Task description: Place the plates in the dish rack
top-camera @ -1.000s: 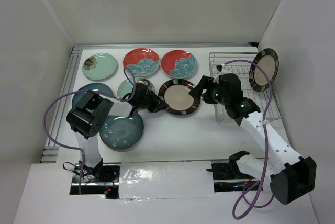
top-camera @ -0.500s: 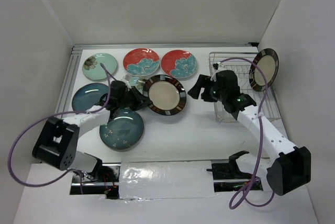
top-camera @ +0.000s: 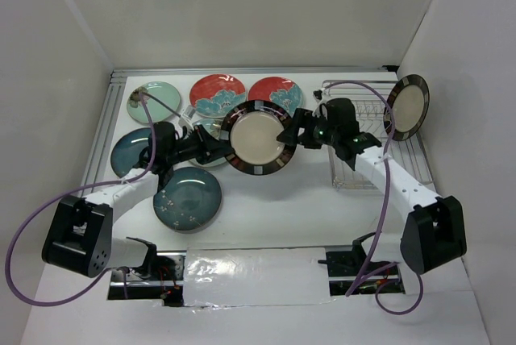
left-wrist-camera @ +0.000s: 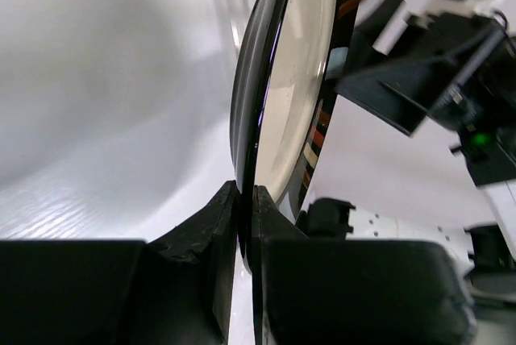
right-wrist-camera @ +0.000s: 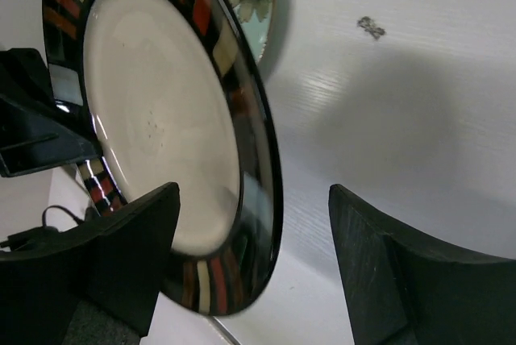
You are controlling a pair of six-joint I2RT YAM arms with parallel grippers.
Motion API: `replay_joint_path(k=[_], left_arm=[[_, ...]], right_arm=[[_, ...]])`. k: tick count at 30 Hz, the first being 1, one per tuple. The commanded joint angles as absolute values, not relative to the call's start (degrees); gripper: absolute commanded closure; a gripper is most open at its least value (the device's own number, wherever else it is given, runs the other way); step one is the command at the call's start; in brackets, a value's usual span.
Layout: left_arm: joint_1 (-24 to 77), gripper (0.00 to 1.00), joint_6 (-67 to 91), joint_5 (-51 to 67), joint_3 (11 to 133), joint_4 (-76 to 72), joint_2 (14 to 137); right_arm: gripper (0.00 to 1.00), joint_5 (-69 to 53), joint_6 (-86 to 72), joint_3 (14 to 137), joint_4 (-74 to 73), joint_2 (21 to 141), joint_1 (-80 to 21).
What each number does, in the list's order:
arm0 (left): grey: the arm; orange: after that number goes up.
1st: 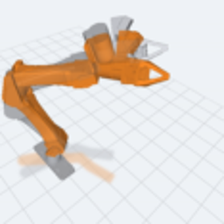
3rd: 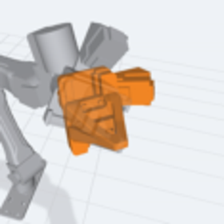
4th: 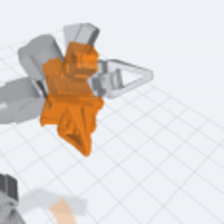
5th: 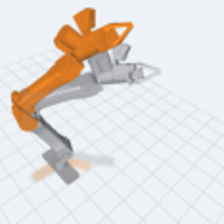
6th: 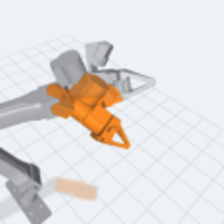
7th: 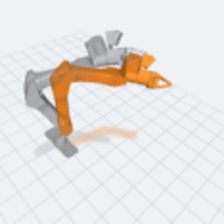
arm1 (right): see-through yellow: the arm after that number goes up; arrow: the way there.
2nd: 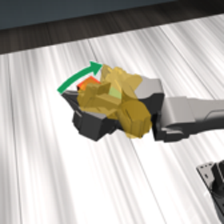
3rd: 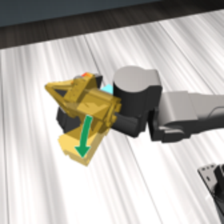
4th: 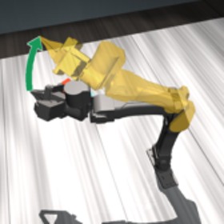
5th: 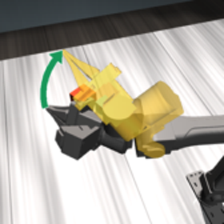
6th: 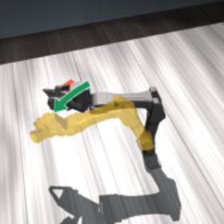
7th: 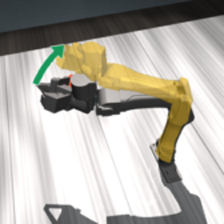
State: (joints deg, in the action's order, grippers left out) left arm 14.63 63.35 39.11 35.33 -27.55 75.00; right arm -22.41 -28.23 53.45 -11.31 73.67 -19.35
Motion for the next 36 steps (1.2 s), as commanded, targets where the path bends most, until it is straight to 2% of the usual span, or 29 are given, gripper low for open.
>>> replay_joint_path(k=[1, 5, 8, 9, 10, 11, 12, 13, 14, 15, 17, 18, 20, 27, 33, 36], left_arm=[[14.2, 1.00, 65.8, 47.4, 36.7, -44.4, 71.3], [14.2, 1.00, 67.3, 49.6, 36.7, -49.3, 72.3], [14.2, 1.00, 67.3, 51.1, 37.3, -47.6, 73.4], [14.2, 1.00, 66.6, 51.2, 37.3, -46.8, 73.4], [14.2, 1.00, 65.8, 51.2, 37.9, -45.7, 73.4], [14.2, 0.96, 65.0, 51.2, 37.9, -43.3, 73.4], [13.7, 0.87, 63.0, 51.2, 38.6, -41.7, 73.4], [13.7, 0.76, 62.9, 50.5, 38.6, -39.8, 73.4], [13.7, 0.62, 60.4, 49.9, 39.3, -37.6, 73.4], [13.7, 0.41, 58.7, 49.2, 40.5, -31.7, 73.4], [13.2, 0.31, 53.4, 46.4, 42.2, -24.4, 72.8], [12.7, 0.21, 51.2, 43.3, 44.6, -20.0, 72.8], [12.7, 0.14, 45.0, 39.3, 47.4, -7.2, 72.3], [12.7, 0.01, 34.9, 20.5, 55.5, 16.2, 71.2], [12.1, 0.01, 31.0, 10.2, 56.7, 25.6, 71.2], [12.1, 0.01, 29.6, 6.6, 56.7, 27.9, 71.2]], right_arm=[[0.20, -27.6, -27.8, 56.6, -5.0, 74.5, -20.0], [0.24, -29.8, -27.8, 56.1, -3.9, 75.7, -20.5], [0.59, -30.6, -27.2, 56.1, -3.3, 75.7, -20.5], [0.76, -31.3, -27.2, 56.1, -3.3, 75.1, -20.5], [0.83, -31.3, -26.7, 56.1, -3.3, 75.1, -20.5], [0.88, -31.9, -26.2, 56.7, -3.3, 74.5, -19.9], [0.97, -31.9, -25.5, 57.6, -4.5, 74.5, -19.3], [1.00, -31.9, -24.9, 58.3, -5.3, 74.5, -19.3], [1.00, -31.9, -24.4, 59.1, -6.1, 74.0, -18.5], [1.00, -31.9, -23.6, 59.8, -7.0, 74.0, -17.9], [1.00, -30.6, -21.1, 62.6, -9.8, 73.5, -15.9], [1.00, -28.5, -20.0, 63.9, -11.1, 72.9, -15.1], [1.00, -25.4, -15.9, 68.5, -15.5, 72.9, -12.8], [1.00, -7.8, -5.7, 78.0, -19.3, 70.7, -5.0], [1.00, 10.7, 7.2, 79.4, -13.7, 67.7, -0.5], [1.00, 17.8, 14.7, 74.7, -5.9, 65.5, 2.4]])
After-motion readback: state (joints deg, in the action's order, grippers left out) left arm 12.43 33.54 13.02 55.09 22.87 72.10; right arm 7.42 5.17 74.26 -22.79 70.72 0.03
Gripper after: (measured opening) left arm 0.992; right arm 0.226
